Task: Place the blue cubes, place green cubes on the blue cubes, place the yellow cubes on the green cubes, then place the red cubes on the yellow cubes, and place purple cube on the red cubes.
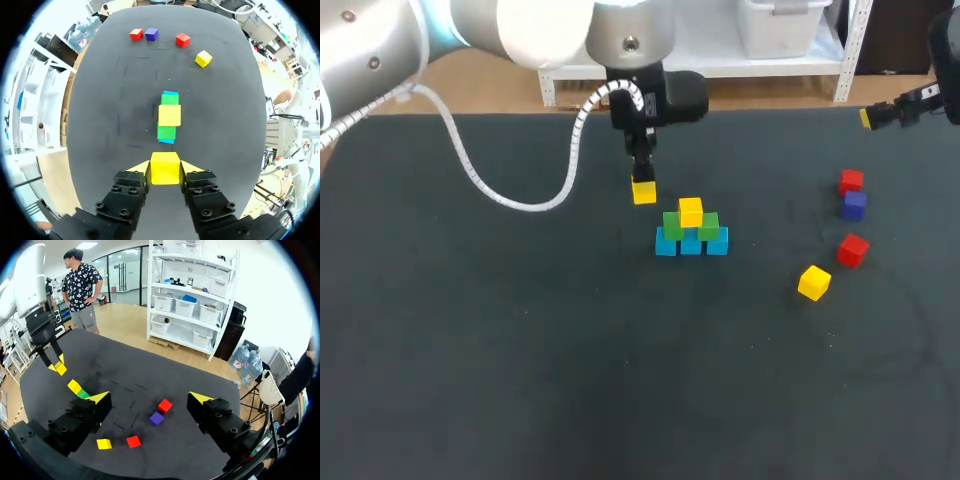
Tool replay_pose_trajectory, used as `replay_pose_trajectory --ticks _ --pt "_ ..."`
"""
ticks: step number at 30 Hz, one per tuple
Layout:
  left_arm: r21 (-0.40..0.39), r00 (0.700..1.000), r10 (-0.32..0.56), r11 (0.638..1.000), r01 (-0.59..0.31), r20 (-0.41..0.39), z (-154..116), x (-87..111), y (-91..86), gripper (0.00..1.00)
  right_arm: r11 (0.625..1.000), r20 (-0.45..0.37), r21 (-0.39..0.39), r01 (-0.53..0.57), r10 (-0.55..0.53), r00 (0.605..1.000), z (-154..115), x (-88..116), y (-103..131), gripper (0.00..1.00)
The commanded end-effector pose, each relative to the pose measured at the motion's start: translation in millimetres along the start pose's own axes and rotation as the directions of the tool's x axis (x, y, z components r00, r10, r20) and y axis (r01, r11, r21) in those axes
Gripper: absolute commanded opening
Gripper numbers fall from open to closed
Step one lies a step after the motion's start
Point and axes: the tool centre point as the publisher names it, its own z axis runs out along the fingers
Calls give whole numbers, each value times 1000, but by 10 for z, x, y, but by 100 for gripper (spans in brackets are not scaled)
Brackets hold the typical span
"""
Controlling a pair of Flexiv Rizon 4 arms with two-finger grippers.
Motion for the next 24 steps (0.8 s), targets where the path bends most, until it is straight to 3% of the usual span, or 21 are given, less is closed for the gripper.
replay_pose_trajectory --ticks 1,11,24 --pt "-35 1000 14 999 -14 0 -1 -16 -111 0 1000 51 9 -2 1 999 28 31 16 100" --pt "-20 997 79 997 -79 7 70 -159 -266 0 1000 51 9 -2 1 999 28 31 16 100" --pt "-6 995 100 995 -101 -21 167 -253 -226 0 1000 51 9 -2 1 999 28 31 16 100"
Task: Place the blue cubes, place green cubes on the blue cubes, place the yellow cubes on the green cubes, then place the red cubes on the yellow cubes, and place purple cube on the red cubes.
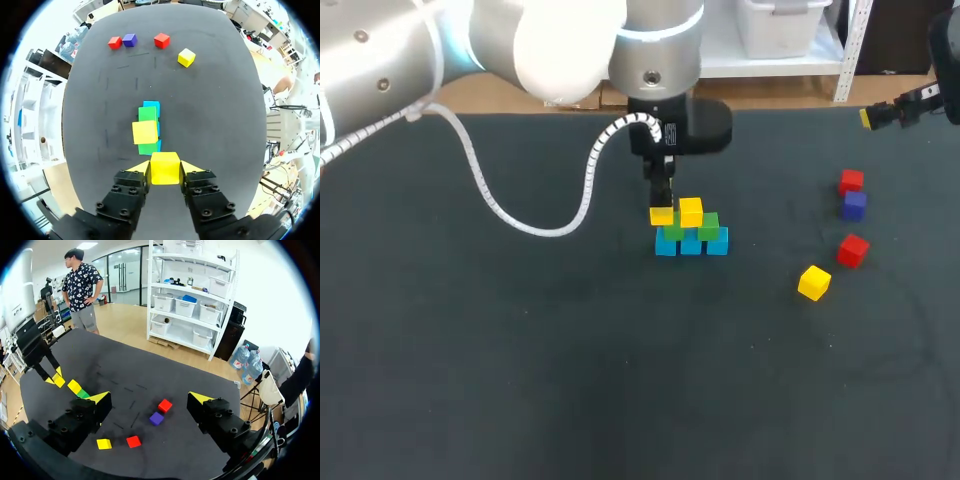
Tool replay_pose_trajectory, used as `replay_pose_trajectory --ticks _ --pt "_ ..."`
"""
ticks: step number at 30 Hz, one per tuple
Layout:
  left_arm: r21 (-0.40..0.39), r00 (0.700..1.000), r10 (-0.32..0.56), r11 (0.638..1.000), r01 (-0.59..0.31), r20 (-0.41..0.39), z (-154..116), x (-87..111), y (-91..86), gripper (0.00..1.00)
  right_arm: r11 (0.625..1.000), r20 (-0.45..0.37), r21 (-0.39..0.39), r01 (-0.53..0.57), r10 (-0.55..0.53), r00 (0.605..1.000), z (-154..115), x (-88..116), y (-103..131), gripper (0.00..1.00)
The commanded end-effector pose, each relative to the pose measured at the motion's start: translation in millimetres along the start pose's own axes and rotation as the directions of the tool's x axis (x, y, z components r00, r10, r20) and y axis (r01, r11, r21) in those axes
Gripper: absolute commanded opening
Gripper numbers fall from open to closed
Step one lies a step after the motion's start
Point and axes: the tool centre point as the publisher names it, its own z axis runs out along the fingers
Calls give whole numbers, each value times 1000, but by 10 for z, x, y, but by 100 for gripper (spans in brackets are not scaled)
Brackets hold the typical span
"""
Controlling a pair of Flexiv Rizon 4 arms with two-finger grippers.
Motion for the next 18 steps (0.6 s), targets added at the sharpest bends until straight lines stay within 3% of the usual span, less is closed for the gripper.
replay_pose_trajectory --ticks 1,18 --pt "18 1000 2 1000 -2 -13 41 -48 64 0 1000 51 9 -2 1 999 28 31 16 100" --pt "54 999 9 999 -7 -38 149 -132 227 0 1000 51 9 -2 1 999 28 31 16 100"
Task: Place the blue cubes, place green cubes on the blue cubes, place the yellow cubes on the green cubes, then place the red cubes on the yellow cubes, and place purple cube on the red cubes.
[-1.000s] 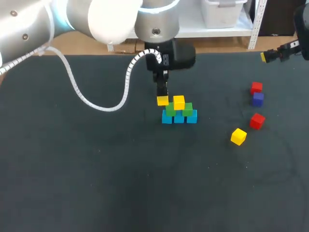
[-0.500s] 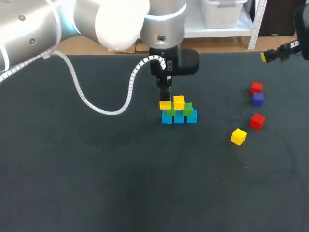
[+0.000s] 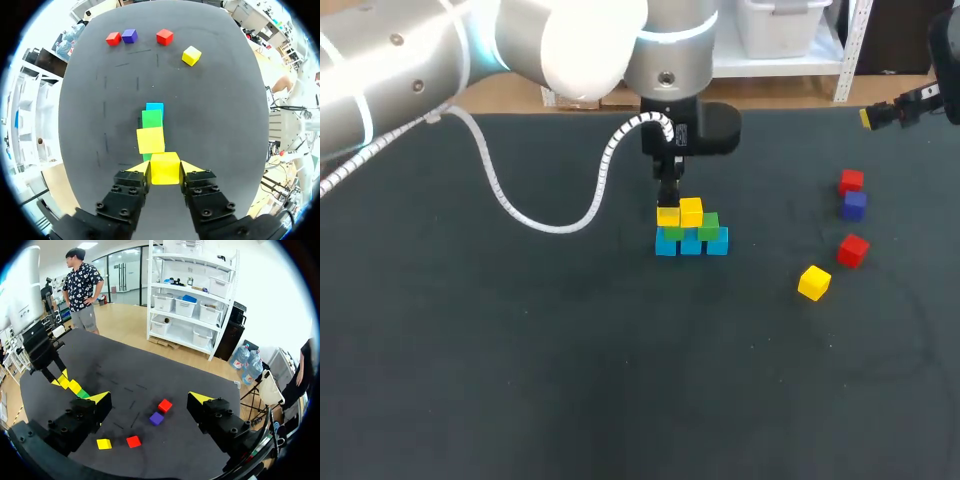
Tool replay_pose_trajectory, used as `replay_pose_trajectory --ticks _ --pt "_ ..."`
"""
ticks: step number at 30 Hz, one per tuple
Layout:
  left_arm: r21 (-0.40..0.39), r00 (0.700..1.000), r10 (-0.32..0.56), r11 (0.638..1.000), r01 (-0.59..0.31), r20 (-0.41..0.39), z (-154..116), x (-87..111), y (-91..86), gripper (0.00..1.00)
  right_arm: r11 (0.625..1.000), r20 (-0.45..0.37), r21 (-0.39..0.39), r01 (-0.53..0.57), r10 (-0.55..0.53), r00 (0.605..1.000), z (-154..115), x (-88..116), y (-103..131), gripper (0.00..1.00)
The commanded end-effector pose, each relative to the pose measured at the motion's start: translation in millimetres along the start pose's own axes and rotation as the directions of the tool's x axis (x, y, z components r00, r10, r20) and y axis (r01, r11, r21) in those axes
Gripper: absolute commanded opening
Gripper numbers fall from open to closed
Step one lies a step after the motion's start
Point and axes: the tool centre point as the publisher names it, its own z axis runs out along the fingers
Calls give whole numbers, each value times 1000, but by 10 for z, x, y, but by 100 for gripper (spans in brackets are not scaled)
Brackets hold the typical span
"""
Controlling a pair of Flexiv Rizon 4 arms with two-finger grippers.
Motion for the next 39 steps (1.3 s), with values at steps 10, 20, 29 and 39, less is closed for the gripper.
replay_pose_trajectory --ticks 10,20,29,39 --pt "29 1000 7 1000 -6 -31 30 -70 124 0 1000 51 9 -2 1 999 28 31 16 100" --pt "15 998 -6 1000 7 -57 107 -3 137 0 1000 51 9 -2 1 999 28 31 16 100" --pt "-4 999 -18 1000 18 -46 115 -7 163 0 1000 51 9 -2 1 999 28 31 16 100" --pt "-7 999 -22 1000 22 -47 147 -3 160 0 1000 51 9 -2 1 999 28 31 16 100"
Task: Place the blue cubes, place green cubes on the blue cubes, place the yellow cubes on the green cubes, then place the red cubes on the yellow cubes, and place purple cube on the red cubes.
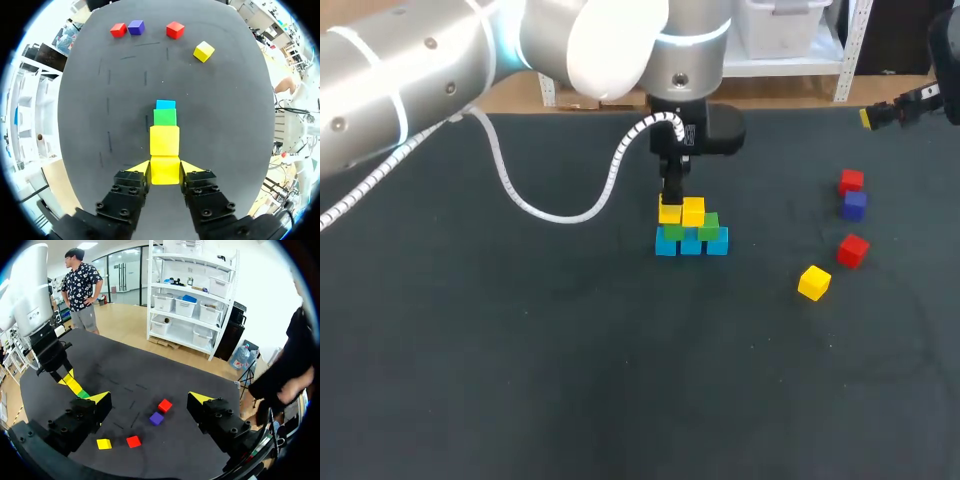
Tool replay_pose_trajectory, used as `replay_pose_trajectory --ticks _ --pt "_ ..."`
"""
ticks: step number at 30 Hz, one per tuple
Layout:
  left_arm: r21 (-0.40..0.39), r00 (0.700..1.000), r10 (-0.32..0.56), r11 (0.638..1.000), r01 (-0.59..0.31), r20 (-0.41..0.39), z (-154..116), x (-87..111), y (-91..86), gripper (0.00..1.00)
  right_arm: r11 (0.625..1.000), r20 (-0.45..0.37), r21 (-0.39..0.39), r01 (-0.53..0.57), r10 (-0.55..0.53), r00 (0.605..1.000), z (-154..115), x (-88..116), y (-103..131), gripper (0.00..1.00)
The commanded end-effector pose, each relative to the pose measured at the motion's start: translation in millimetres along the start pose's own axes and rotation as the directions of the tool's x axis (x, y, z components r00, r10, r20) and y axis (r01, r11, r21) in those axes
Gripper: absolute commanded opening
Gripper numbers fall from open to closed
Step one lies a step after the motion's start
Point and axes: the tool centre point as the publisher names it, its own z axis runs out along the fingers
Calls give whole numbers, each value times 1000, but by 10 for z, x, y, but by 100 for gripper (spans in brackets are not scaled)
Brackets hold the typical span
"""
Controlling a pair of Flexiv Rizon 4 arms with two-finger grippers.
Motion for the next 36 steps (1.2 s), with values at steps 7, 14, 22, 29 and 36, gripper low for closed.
replay_pose_trajectory --ticks 7,14,22,29,36 --pt "-2 1000 -3 1000 3 0 31 9 -5 0 1000 51 9 -2 1 999 28 31 16 100" --pt "-1 1000 -16 1000 16 10 32 7 -3 0 1000 51 9 -2 1 999 28 31 16 100" --pt "-1 1000 -14 1000 14 11 35 11 -16 0 1000 51 9 -2 1 999 28 31 16 100" --pt "1 1000 -14 1000 14 19 36 9 -28 12 1000 51 9 -2 1 999 28 31 16 100" --pt "11 1000 -13 1000 13 18 34 13 -42 51 1000 51 9 -2 1 999 28 31 16 100"
